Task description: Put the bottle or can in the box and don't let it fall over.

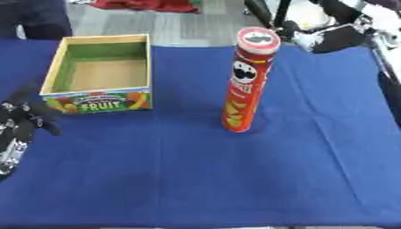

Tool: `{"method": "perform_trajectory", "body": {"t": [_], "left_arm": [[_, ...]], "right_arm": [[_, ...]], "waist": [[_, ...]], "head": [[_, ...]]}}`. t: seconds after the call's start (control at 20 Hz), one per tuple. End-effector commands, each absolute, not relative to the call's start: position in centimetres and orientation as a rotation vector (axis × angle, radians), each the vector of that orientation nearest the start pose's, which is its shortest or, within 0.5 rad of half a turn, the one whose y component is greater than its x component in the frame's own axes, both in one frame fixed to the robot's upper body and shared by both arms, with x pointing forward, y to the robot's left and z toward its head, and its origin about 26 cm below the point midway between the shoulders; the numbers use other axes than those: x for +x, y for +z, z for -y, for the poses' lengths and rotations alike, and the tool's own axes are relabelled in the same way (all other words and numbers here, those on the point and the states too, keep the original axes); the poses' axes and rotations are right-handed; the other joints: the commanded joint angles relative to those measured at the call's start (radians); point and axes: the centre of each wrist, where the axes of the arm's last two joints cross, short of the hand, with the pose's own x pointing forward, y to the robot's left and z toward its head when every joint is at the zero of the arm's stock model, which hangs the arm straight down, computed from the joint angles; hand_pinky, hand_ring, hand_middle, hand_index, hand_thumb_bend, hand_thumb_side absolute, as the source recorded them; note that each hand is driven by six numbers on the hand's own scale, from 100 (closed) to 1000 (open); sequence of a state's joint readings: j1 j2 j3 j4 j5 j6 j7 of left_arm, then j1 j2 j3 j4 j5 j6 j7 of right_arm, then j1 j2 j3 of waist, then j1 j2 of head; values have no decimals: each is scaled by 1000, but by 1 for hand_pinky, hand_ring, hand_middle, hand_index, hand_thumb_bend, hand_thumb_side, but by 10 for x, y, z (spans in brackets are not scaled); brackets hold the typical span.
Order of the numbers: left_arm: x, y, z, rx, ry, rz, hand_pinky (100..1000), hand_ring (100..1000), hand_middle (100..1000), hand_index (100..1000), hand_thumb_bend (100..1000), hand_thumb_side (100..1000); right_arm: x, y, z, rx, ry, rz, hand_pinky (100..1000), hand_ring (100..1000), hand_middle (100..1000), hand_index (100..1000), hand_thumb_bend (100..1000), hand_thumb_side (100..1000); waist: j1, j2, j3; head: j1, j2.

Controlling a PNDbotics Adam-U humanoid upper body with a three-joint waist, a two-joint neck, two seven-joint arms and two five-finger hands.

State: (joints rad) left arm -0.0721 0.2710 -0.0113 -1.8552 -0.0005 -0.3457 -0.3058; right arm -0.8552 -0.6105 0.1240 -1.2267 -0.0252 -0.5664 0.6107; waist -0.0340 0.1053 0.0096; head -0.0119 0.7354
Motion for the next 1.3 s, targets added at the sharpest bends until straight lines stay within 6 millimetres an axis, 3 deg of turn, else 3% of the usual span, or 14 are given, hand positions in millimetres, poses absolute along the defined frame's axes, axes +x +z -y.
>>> {"method": "perform_trajectory", "body": {"t": [0.05,0.7,1.3], "left_arm": [[286,105,-279,-35,-675,2203,526,734,578,1000,100,608],[287,107,-277,-56,-672,2213,526,735,579,1000,100,603],[287,105,-277,-61,-671,2211,526,737,580,1000,100,601]], "right_arm": [[437,276,315,-157,1656,2201,1000,900,1000,1000,100,218],[442,275,303,-160,1663,2212,1000,899,1000,1000,100,210],[445,273,292,-129,1689,2208,1000,898,1000,1000,100,218]], "waist": [[2,-7,1],[17,-9,2],[21,-13,4]], "head": [[-7,-18],[-22,-29],[-13,-18]]}}
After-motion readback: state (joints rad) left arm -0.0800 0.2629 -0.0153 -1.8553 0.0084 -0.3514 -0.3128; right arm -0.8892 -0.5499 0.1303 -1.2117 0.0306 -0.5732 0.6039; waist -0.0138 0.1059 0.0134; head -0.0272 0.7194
